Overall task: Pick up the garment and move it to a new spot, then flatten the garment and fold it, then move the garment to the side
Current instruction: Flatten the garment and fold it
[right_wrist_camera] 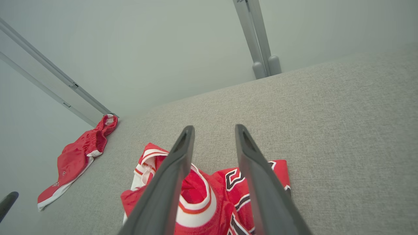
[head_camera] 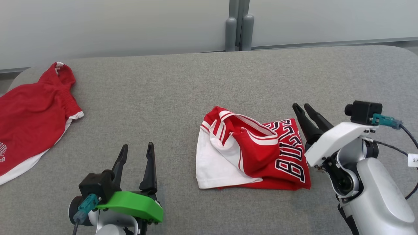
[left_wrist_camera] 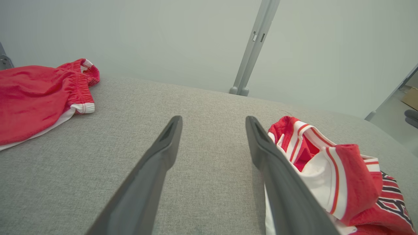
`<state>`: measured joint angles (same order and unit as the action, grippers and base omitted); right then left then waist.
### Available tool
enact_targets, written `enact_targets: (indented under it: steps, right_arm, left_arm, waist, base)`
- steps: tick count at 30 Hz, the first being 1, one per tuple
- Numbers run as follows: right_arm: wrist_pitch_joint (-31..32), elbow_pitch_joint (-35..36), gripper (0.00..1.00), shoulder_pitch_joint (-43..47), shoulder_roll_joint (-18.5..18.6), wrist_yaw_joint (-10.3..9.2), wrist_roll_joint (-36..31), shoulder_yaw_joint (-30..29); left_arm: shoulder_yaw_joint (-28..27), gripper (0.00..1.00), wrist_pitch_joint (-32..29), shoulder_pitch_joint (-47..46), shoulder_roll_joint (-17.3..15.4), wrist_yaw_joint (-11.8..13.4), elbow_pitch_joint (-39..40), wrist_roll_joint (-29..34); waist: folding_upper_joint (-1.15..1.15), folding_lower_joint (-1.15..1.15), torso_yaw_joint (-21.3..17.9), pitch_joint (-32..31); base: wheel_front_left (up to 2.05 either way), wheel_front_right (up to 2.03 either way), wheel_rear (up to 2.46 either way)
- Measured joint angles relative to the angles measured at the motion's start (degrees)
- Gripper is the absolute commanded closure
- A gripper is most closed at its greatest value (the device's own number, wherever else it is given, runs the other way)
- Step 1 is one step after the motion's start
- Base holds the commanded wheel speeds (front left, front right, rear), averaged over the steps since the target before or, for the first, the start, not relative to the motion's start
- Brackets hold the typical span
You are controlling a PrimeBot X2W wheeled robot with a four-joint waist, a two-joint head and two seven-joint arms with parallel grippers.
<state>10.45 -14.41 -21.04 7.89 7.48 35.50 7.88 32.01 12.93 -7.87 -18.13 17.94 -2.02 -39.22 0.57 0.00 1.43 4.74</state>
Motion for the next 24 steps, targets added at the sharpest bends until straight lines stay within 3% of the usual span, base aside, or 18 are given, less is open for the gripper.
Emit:
enact_targets:
  steps: [1,4,14,19,24]
  right_arm:
    - [-0.4,0.0,0.70,0.9,0.0,0.00,-0.1,-0.5]
    - [-2.0,-0.5,1.00,3.1,-0.4,0.00,-0.4,-1.6]
    - [-10.1,-5.5,1.00,6.4,-1.0,0.00,-2.2,0.9]
    - [-15.2,-12.7,1.00,5.6,-1.1,0.00,-5.4,1.7]
    - [-19.6,-21.9,1.00,2.2,-3.7,0.00,-6.9,5.0]
  left_arm:
    - [0.1,0.00,0.0,0.0,0.0,0.0,0.0,0.0]
    - [0.2,0.00,-0.1,0.1,-0.1,0.0,0.2,0.0]
    - [0.5,0.00,-0.5,0.1,-0.7,0.3,1.2,0.1]
    - [0.5,0.00,-0.7,0.0,-1.0,0.7,1.9,0.4]
    - [-0.1,0.00,-0.7,-0.2,-1.2,0.9,2.4,0.4]
  waist:
    - [0.00,0.00,-0.1,0.0]
    - [0.00,0.00,-0.1,0.0]
    - [0.00,0.00,0.9,0.3]
    - [0.00,0.00,2.3,0.7]
    - [0.00,0.00,4.4,1.5]
  base:
    - [0.00,0.00,0.00]
    - [0.00,0.00,0.00]
    - [0.00,0.00,0.00]
    - [0.00,0.00,0.00]
    - [0.00,0.00,0.00]
